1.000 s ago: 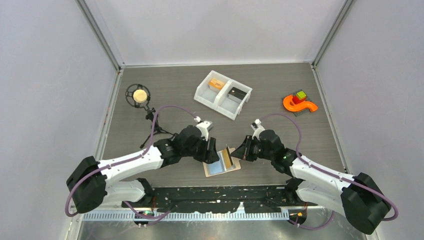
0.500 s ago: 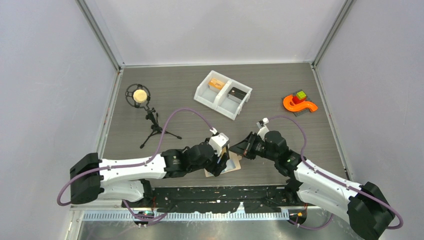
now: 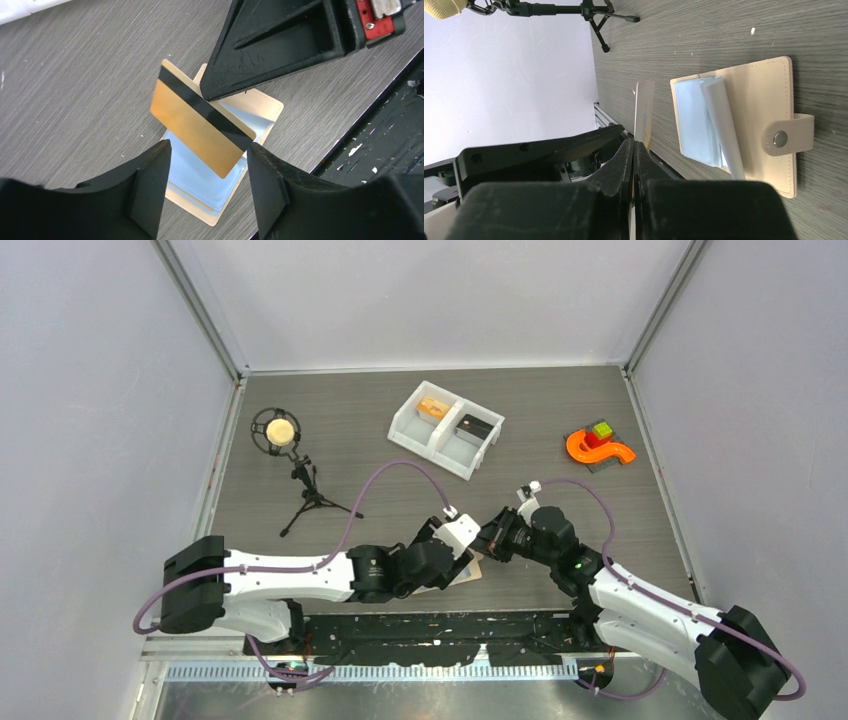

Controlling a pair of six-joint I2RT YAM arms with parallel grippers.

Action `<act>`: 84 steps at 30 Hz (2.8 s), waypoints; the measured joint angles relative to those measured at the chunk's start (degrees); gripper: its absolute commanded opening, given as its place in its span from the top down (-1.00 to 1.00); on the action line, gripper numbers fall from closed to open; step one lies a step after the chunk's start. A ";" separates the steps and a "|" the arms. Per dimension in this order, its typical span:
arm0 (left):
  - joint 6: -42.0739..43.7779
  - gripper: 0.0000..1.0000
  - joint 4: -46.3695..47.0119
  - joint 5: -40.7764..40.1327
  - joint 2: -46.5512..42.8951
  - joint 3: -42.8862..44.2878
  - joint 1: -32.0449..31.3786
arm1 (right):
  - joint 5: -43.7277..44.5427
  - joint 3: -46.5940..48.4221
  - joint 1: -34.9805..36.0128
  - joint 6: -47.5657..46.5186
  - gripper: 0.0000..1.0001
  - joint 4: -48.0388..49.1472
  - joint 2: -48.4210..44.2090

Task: Take the credit cards out of the card holder
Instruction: Place the credit card in the storage box.

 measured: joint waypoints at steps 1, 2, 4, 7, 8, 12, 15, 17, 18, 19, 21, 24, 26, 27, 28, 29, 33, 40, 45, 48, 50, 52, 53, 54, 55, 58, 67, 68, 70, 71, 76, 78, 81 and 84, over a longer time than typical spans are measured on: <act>0.37 -0.03 0.00 -0.85 0.13 0.15 -0.37 | -0.04 -0.33 0.00 0.26 0.90 0.13 -0.07; 0.61 0.02 -0.09 -1.57 0.24 0.24 -0.76 | -0.04 -0.61 0.00 0.48 0.89 0.33 -0.09; 1.07 0.13 -0.15 -2.29 0.50 0.46 -1.18 | -0.02 -0.98 0.00 0.87 0.90 0.83 -0.09; 1.84 0.26 -0.20 -3.15 1.14 0.55 -1.57 | -0.04 -1.57 0.00 1.62 0.89 2.58 -0.07; 1.90 0.32 -0.31 -3.30 1.42 0.55 -1.68 | -0.07 -1.75 0.00 1.92 0.90 3.23 -0.07; 2.19 0.63 -0.44 -3.82 2.51 0.61 -1.97 | -0.24 -1.99 0.00 2.69 0.90 4.76 0.37; 2.64 0.84 -0.44 -4.31 3.30 0.94 -1.97 | -0.52 -2.01 0.00 3.19 0.90 5.57 0.70; 3.06 0.92 -0.46 -4.63 3.93 1.36 -1.99 | -0.52 -2.08 0.00 3.45 0.90 5.95 0.70; 3.10 0.94 -0.46 -4.72 4.35 1.66 -1.99 | -0.55 -2.08 0.00 3.58 0.89 6.03 0.70; 3.10 0.96 -0.48 -4.94 4.76 1.99 -2.01 | -0.52 -2.10 0.00 3.56 0.89 6.05 0.70; 2.69 0.95 -0.85 -5.40 5.01 2.29 -2.05 | -0.46 -2.10 0.00 2.34 0.87 5.90 0.68; 0.85 0.85 -1.53 -6.43 4.55 2.21 -1.99 | 0.68 -0.76 0.00 -4.57 0.66 1.64 0.66; -0.74 0.80 -2.10 -6.40 3.39 1.66 -1.42 | 2.23 0.90 0.00 -9.31 0.51 -2.19 0.68; -1.73 0.76 -2.36 -5.79 2.43 1.14 -0.92 | 3.19 1.90 0.00 -11.93 0.42 -4.13 0.68; -2.89 0.72 -2.62 -4.98 1.33 0.55 -0.37 | 4.28 2.82 0.00 -14.47 0.37 -5.79 0.68; -3.93 0.67 -2.80 -4.07 0.26 -0.02 0.37 | 5.16 3.61 -0.02 -16.81 0.30 -7.17 0.72; -8.90 0.55 -2.82 1.40 -2.60 -1.97 4.70 | 7.72 6.36 -0.68 -23.63 0.11 -12.04 2.45; -16.37 0.49 0.11 15.61 -3.17 -5.77 13.79 | 8.79 7.19 -3.50 -26.16 -0.17 -14.64 9.64; -18.75 0.37 2.40 20.52 0.35 -5.49 14.34 | 8.50 7.15 -6.73 -27.76 -0.34 -13.27 13.97; -19.89 0.34 4.00 22.58 2.73 -5.49 14.32 | 8.00 7.15 -9.01 -29.59 -0.35 -12.52 16.33; -20.90 0.32 5.53 23.43 4.26 -5.51 14.32 | 7.17 7.52 -10.19 -31.15 -0.35 -12.22 18.29; -21.68 0.29 6.88 23.78 5.49 -5.55 14.34 | 6.25 8.68 -10.80 -32.65 -0.35 -11.58 20.20; -22.03 0.28 7.34 23.80 5.90 -5.55 14.34 | 5.86 9.14 -10.84 -33.11 -0.35 -11.26 21.07; -22.32 0.27 7.96 23.87 6.38 -5.62 14.34 | 5.40 9.68 -10.86 -33.79 -0.35 -10.80 22.08; -22.51 0.27 8.41 23.91 6.82 -5.64 14.34 | 4.92 10.12 -10.86 -34.29 -0.35 -10.25 23.02; -23.28 0.25 9.86 23.96 7.65 -6.05 14.78 | 3.54 10.64 -10.86 -35.01 -0.34 -8.46 24.70; -26.18 0.16 13.66 24.22 7.89 -8.28 16.81 | 1.07 9.29 -10.86 -35.10 -0.21 -4.59 25.46; -26.73 0.16 14.25 24.20 7.96 -8.72 16.98 | 0.76 8.96 -10.88 -35.06 -0.18 -3.89 25.57; -27.32 0.15 14.84 24.22 8.15 -9.33 17.20 | 0.31 8.37 -10.88 -34.80 -0.10 -2.62 25.88; -27.82 0.15 15.17 24.20 8.28 -9.73 17.31 | 0.02 8.02 -10.88 -34.56 -0.05 -1.75 26.10; -29.68 0.12 17.00 24.20 8.46 -11.17 17.62 | -1.09 6.14 -10.88 -33.00 0.13 1.20 26.32; -30.10 0.12 17.57 24.22 8.48 -11.32 17.68 | -1.25 5.42 -10.88 -32.33 0.18 1.97 26.32; -31.08 0.10 18.29 24.39 8.55 -11.41 17.73 | -1.53 4.68 -10.84 -31.32 0.21 2.82 26.29; -32.06 0.10 19.61 24.68 9.22 -11.43 17.79 | -1.60 4.17 -10.73 -30.56 0.28 3.39 26.29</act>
